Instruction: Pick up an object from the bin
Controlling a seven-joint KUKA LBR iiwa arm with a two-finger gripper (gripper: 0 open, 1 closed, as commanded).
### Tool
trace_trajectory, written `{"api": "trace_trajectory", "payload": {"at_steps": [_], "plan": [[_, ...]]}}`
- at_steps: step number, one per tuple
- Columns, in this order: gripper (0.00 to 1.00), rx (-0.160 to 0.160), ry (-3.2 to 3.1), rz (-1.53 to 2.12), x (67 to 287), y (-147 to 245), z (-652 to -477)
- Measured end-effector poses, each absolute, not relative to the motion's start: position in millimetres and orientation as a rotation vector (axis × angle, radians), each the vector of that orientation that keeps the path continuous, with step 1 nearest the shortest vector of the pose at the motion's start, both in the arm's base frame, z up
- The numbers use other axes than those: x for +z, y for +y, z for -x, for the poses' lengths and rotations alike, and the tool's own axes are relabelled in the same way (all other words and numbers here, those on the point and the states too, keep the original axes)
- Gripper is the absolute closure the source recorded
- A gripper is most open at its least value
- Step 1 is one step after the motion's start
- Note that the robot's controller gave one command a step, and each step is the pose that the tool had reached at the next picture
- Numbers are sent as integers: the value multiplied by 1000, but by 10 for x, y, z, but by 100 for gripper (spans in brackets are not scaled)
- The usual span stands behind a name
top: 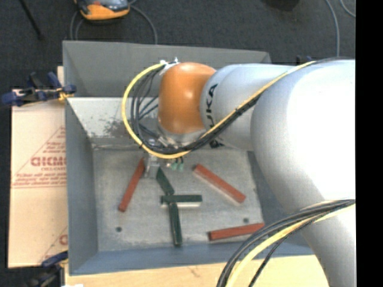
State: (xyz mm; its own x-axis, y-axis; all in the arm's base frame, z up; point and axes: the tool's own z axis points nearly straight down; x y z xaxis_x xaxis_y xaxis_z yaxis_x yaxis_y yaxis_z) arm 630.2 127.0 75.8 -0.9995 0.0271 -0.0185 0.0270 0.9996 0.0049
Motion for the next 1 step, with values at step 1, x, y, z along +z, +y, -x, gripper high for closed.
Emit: {"api": "trace_trajectory", "payload": {"at_steps": [1], "plan": [[0,4,3135,-42,717,1268,-6266]]}}
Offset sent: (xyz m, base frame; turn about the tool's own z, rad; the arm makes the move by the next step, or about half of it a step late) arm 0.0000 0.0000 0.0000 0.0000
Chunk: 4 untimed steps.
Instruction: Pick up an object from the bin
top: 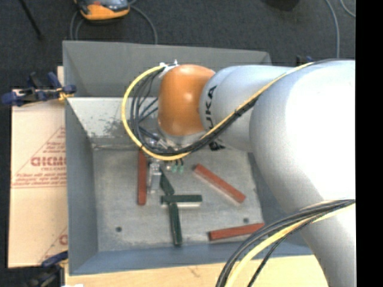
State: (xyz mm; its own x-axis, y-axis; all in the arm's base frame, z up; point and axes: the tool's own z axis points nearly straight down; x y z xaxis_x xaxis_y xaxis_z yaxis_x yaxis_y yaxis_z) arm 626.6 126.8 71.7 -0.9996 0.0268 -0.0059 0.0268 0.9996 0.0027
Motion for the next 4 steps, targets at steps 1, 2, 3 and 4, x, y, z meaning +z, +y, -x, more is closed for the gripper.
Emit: {"api": "trace_trajectory", "payload": {"at_steps": [1,2,3,4], "plan": [[100,7,3124,-45,756,1269,-6300],[0,4,3135,-45,716,1267,-6266],[0,4,3135,-45,716,1268,-6266],[0,-2,3134,59,714,1529,-6276]]}}
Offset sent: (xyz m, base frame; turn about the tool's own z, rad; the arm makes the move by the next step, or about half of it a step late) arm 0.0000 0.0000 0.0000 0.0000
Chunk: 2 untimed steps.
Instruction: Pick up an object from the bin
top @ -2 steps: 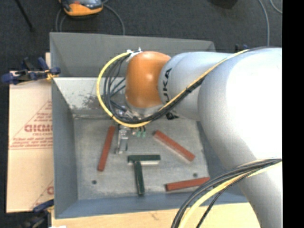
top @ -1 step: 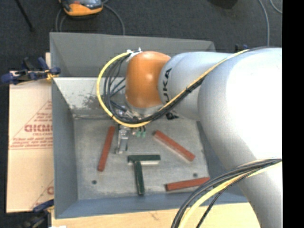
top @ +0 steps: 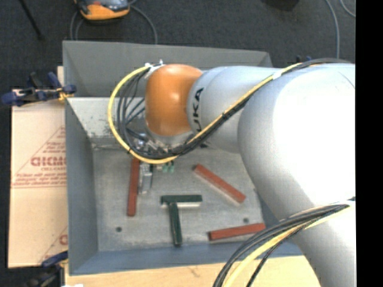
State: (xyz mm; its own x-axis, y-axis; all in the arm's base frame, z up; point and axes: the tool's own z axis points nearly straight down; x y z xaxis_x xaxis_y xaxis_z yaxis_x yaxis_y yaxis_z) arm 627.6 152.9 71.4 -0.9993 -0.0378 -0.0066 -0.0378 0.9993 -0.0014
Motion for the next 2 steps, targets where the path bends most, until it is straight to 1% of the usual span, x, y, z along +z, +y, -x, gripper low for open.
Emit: {"api": "trace_trajectory", "payload": {"at_steps": [1,2], "plan": [[100,1,3076,618,708,1645,-6015],[100,2,3077,617,708,1645,-6015]]}}
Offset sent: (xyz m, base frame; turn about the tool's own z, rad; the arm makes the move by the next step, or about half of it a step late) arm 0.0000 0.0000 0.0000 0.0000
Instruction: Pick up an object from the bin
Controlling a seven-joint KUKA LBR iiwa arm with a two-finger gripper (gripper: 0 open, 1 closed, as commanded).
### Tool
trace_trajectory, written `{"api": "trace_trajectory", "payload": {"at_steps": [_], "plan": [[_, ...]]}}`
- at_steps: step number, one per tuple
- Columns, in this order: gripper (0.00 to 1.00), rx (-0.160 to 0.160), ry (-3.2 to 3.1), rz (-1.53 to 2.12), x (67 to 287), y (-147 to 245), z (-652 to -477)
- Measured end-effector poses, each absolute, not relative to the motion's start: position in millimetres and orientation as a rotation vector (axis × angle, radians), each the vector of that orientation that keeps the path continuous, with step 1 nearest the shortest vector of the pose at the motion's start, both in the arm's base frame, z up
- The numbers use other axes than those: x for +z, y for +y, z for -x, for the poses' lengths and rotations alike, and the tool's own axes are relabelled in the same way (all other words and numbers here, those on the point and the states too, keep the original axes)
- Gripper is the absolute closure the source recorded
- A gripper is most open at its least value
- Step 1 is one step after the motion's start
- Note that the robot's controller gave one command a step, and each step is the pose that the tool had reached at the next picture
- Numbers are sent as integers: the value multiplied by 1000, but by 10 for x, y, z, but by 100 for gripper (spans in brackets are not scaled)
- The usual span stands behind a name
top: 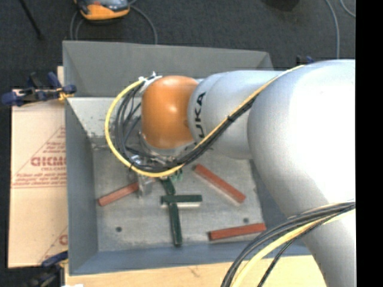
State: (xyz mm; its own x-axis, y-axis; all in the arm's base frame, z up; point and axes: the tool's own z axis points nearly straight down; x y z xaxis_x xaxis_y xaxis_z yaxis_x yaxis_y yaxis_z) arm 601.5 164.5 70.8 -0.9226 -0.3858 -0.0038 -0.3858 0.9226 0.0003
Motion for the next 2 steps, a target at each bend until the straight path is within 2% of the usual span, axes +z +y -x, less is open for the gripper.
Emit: {"api": "trace_trajectory", "payload": {"at_steps": [1,2], "plan": [[100,-1,3082,637,1101,1625,-5983],[100,0,3060,685,2672,1717,-5830]]}}
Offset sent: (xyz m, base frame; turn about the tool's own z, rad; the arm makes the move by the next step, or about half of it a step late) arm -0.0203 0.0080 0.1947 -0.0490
